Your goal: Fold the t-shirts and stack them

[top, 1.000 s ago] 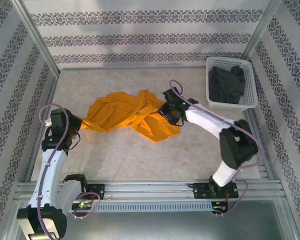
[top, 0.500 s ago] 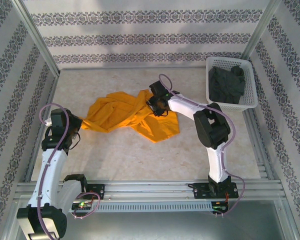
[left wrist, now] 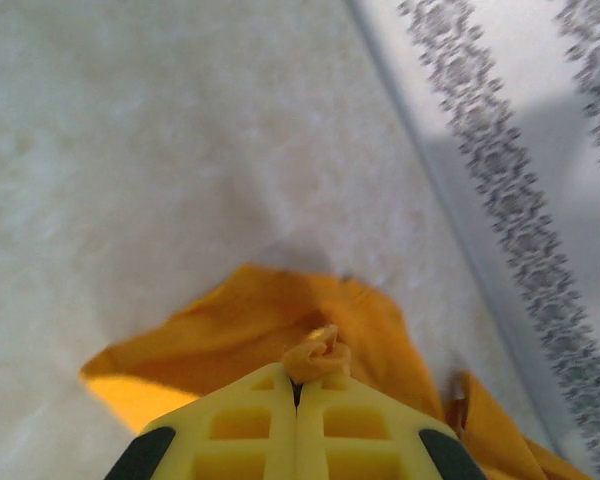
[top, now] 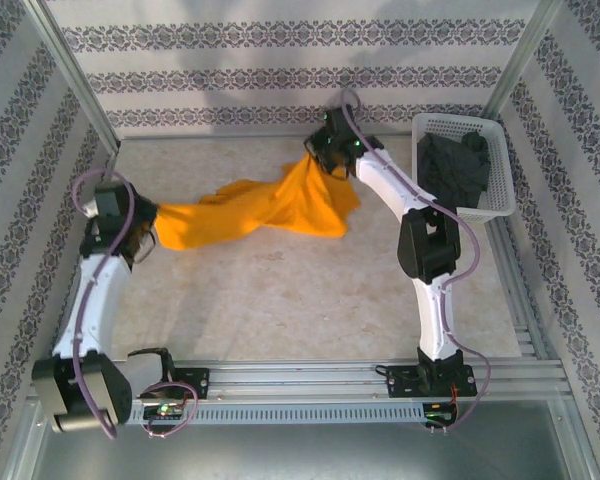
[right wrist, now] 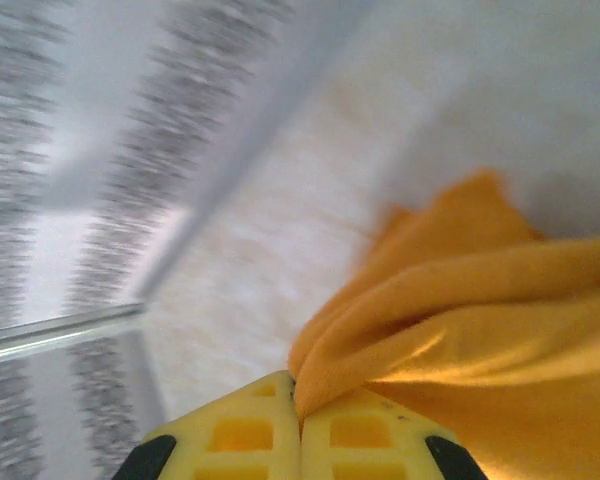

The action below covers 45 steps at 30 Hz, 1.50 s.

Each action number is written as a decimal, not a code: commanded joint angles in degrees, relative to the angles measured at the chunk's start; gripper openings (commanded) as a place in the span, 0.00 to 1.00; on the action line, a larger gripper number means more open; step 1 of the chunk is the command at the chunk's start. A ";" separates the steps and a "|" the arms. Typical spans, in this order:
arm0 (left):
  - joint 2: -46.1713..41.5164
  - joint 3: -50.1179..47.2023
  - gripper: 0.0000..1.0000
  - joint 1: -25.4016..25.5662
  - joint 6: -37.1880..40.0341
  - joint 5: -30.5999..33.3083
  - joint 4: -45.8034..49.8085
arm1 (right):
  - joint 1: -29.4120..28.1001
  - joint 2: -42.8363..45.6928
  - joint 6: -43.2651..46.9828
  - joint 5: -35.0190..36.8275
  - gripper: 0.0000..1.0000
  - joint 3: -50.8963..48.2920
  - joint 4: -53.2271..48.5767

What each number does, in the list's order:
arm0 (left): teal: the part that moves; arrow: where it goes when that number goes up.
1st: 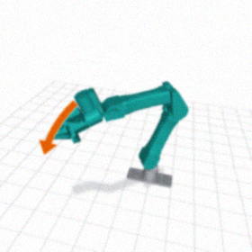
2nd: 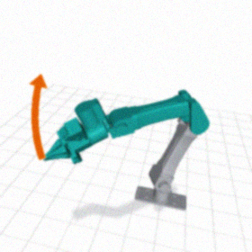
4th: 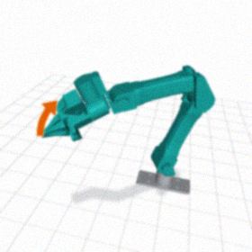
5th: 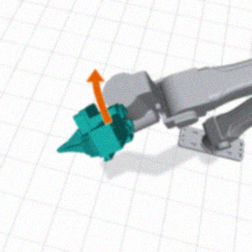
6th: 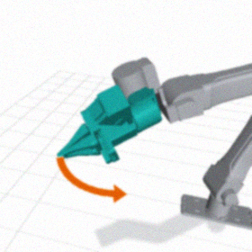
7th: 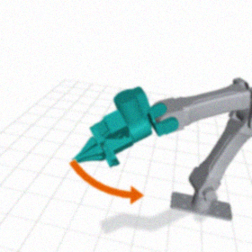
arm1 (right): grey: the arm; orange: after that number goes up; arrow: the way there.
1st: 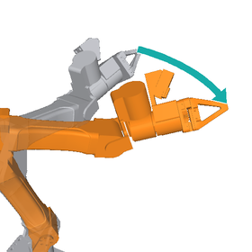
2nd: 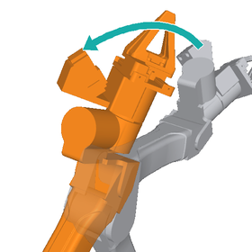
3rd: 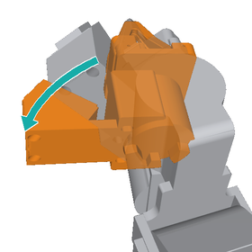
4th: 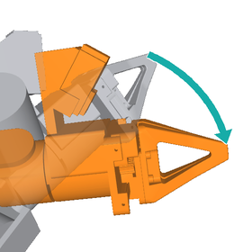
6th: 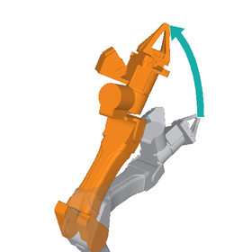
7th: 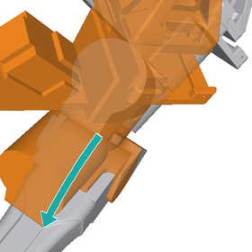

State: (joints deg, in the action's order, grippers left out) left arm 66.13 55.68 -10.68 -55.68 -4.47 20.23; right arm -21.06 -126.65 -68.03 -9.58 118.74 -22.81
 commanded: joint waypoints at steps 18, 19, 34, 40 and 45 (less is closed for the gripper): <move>-17.37 -12.55 0.00 0.83 -3.01 -2.32 -0.87 | 4.75 48.24 10.04 0.52 0.47 -70.48 7.65; -20.24 -16.43 0.00 0.92 -4.49 -3.08 0.27 | 4.65 50.67 8.75 2.25 0.50 -73.04 5.91; -28.63 -27.61 0.00 1.19 -6.89 -5.89 6.96 | -6.81 28.28 4.32 20.15 0.51 -45.37 -4.70; -26.95 -26.02 0.00 1.36 -5.54 -5.99 6.32 | -1.47 15.00 11.28 19.34 0.47 -31.36 -3.33; -25.72 -24.62 0.00 1.45 -3.32 -5.53 6.38 | 1.68 4.56 23.34 11.96 0.45 -19.38 -8.21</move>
State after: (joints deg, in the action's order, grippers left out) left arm 40.12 28.69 -10.07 -61.36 -10.28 27.05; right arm -20.49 -118.43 -53.19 5.82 94.89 -27.07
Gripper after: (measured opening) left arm 0.049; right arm 0.453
